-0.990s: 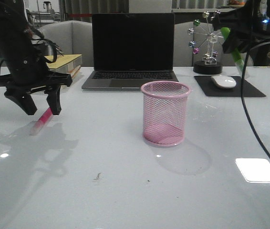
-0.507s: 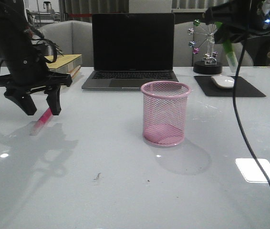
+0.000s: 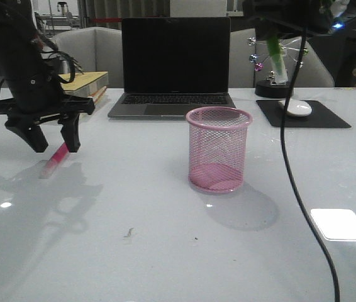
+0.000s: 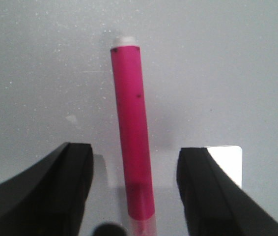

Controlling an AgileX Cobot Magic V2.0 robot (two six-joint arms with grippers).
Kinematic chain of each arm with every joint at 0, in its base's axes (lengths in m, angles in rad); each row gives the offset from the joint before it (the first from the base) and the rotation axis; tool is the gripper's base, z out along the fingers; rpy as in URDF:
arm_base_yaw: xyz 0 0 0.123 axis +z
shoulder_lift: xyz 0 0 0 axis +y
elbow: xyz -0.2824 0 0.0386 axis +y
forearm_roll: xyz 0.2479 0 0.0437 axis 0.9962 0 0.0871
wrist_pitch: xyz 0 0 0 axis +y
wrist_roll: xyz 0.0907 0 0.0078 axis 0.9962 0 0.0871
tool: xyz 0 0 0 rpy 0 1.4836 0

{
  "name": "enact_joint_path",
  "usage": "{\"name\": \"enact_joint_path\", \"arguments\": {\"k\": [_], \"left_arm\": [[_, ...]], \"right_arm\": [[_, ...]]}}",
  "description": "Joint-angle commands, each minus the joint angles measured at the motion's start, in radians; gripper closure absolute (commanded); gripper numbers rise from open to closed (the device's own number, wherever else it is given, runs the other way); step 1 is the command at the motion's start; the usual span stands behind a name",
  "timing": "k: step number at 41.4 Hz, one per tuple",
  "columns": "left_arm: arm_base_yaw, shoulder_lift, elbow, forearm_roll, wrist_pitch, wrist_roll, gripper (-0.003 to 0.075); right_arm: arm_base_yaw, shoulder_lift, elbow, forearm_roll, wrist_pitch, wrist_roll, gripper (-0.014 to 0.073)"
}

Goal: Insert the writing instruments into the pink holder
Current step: 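Lower the green highlighter into the pink holder and open the right gripper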

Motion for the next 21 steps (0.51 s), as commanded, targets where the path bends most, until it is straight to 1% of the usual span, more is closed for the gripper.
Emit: {"name": "enact_joint_path", "arguments": {"k": [1, 9, 21], "left_arm": [[0.002, -0.062, -0.032, -0.005, -0.019, -0.009, 0.0274], [0.002, -0.062, -0.032, -0.005, -0.019, -0.009, 0.0274], [0.002, -0.062, -0.032, -0.005, -0.019, -0.009, 0.0274]], "right_arm": [[0.016, -0.047, -0.024, 0.003, -0.116, -0.009, 0.0541], [0.049, -0.044, -0.024, 0.003, -0.156, -0.009, 0.0541], [0.087, -0.004, -0.024, 0.003, -0.168, -0.001, 0.0541]]}}
